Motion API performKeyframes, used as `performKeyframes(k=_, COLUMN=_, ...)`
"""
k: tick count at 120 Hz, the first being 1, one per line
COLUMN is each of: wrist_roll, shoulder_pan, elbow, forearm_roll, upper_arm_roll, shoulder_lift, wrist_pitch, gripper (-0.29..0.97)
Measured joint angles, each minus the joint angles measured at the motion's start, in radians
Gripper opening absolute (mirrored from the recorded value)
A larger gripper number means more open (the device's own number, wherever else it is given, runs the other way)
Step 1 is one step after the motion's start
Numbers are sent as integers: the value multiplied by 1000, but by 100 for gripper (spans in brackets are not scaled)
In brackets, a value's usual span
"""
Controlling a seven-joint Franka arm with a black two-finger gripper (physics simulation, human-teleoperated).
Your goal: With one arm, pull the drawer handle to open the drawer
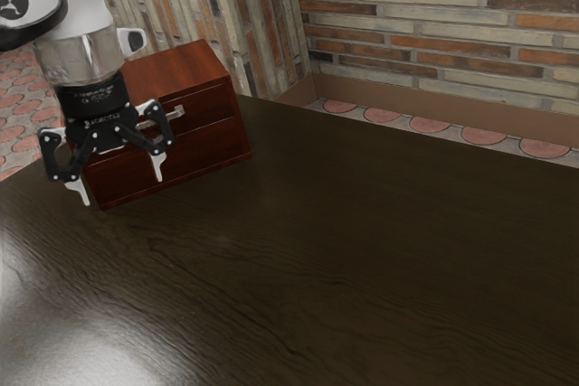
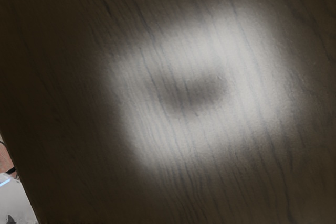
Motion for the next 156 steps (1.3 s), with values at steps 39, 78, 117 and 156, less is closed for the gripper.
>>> performKeyframes(k=39, wrist_roll=-242, shoulder_pan=-88, elbow=-19, forearm_roll=79, upper_arm_roll=-12, shoulder_lift=-37, wrist_pitch=72, gripper=68)
performKeyframes(k=78, wrist_roll=252, shoulder_pan=12, elbow=-22, forearm_roll=212, upper_arm_roll=-19, shoulder_lift=95, wrist_pitch=299, gripper=68)
performKeyframes(k=117, wrist_roll=676, shoulder_pan=79, elbow=-13, forearm_roll=243, upper_arm_roll=-14, shoulder_lift=177, wrist_pitch=490, gripper=68)
performKeyframes(k=156, wrist_roll=945, shoulder_pan=367, elbow=75, forearm_roll=243, upper_arm_roll=-227, shoulder_lift=282, wrist_pitch=554, gripper=68)
